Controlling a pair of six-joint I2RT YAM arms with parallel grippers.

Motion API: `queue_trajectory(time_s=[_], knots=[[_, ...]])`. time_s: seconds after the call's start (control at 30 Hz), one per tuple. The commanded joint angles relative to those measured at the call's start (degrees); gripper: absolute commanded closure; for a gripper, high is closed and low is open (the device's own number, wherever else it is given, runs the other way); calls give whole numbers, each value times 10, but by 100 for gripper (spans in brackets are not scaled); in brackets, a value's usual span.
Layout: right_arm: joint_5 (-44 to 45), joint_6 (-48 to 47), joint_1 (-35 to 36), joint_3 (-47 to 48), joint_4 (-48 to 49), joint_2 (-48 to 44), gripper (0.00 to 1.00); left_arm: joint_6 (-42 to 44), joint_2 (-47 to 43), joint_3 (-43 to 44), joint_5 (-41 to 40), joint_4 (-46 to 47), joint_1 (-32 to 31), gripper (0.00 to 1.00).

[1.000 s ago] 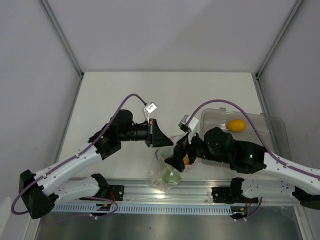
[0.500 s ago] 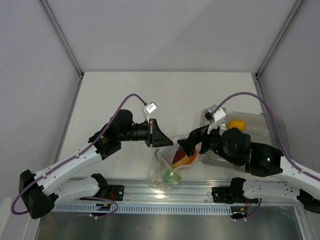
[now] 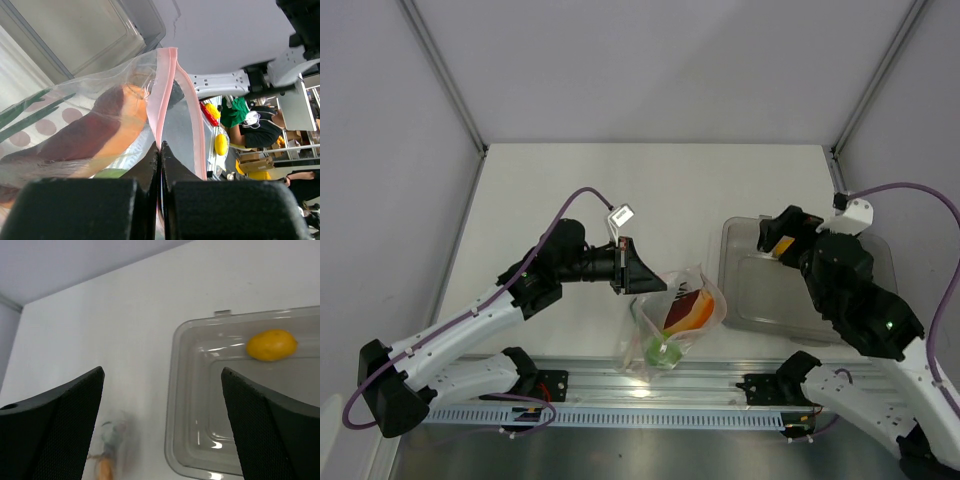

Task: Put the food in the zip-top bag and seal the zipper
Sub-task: Place the fake fruit in the zipper food storage bag, then pick up the fake fruit from the bin.

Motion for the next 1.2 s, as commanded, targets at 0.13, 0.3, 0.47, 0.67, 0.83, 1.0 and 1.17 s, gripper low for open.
queue_trajectory(time_s=[0.13, 0.3, 0.47, 0.67, 0.83, 1.0, 1.17], knots=[[-232, 17, -294, -20, -5, 97, 1, -7, -12, -1, 12, 30, 6, 99], [-454, 51, -537, -111, 68, 113, 1, -7, -10, -2, 20, 33, 7, 99], [-617, 101, -687, -219, 154, 166, 1, -4, -12, -2, 26, 30, 12, 100], [-637, 120, -725, -274, 215, 225, 0, 0, -6, -10, 33, 35, 19, 99], [-631, 132, -732, -319, 284, 210, 1, -7, 2, -16, 45, 44, 24, 99], [-652, 130, -732, -330, 321, 248, 1, -7, 5, -15, 50, 61, 26, 99], [-655, 123, -732, -342, 359, 276, 0, -9, 11, -15, 58, 66, 28, 99]])
